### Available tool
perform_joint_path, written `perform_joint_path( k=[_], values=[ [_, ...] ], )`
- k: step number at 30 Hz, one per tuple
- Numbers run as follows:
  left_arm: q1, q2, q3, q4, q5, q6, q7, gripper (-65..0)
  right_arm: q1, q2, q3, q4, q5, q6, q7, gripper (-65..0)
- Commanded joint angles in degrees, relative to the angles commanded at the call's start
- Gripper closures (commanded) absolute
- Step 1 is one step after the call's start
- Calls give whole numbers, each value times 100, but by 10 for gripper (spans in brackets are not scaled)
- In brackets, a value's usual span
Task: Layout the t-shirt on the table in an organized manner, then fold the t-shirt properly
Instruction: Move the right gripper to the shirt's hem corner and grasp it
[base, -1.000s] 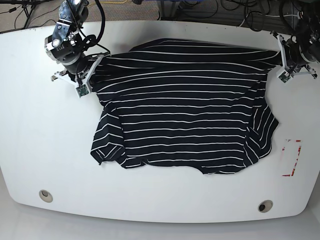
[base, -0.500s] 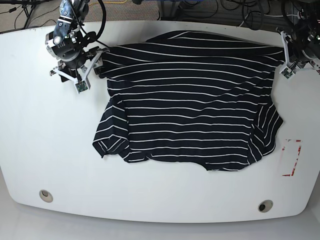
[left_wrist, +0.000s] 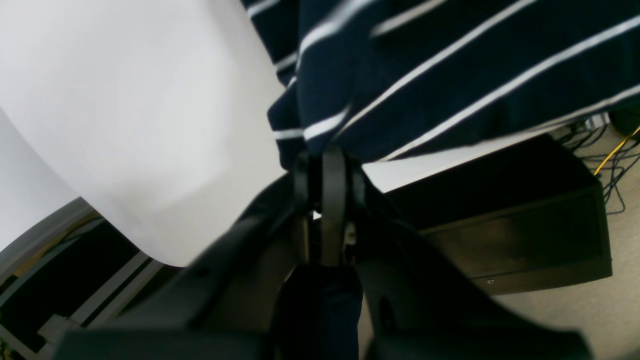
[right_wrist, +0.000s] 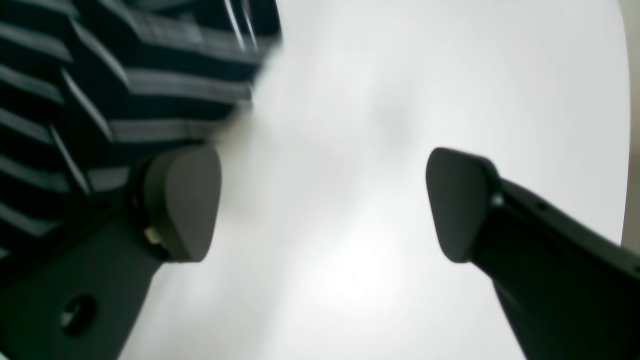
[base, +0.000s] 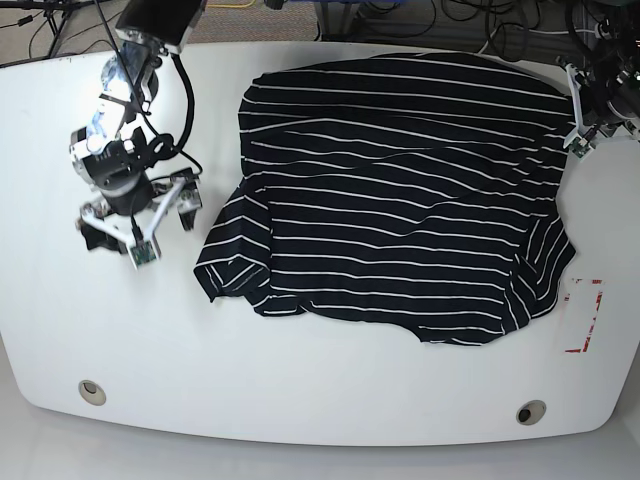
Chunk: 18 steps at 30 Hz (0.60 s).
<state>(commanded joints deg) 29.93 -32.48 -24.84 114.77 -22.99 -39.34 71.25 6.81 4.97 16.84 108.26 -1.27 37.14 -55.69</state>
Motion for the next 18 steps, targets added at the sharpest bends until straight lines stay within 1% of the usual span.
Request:
perform_joint_path(
  k=[2, 4, 8, 11, 15, 18],
  values=[
    [0, 26, 0, 0, 0, 0, 0, 0, 369, -9, -290, -316, 0, -9, 0, -606],
    [0, 132, -9, 0, 0, 0, -9, 0, 800, -18, -642, -782, 0, -9, 9, -606],
    [0, 185, -9, 0, 9, 0, -9, 0, 1433, -185, -941, -1486, 0, -9, 35, -606],
    [0, 193, -9, 0, 9, 0, -9, 0, 1873, -281, -1055, -2145, 0, -9, 237, -606],
    [0, 202, -9, 0, 0, 0, -9, 0, 2356, -281, -1231, -3051, -9, -9, 545, -606],
    [-9, 202, -9, 0, 0, 0, -9, 0, 2629, -290, -1319, -3745, 0, -9, 888, -606]
  ],
)
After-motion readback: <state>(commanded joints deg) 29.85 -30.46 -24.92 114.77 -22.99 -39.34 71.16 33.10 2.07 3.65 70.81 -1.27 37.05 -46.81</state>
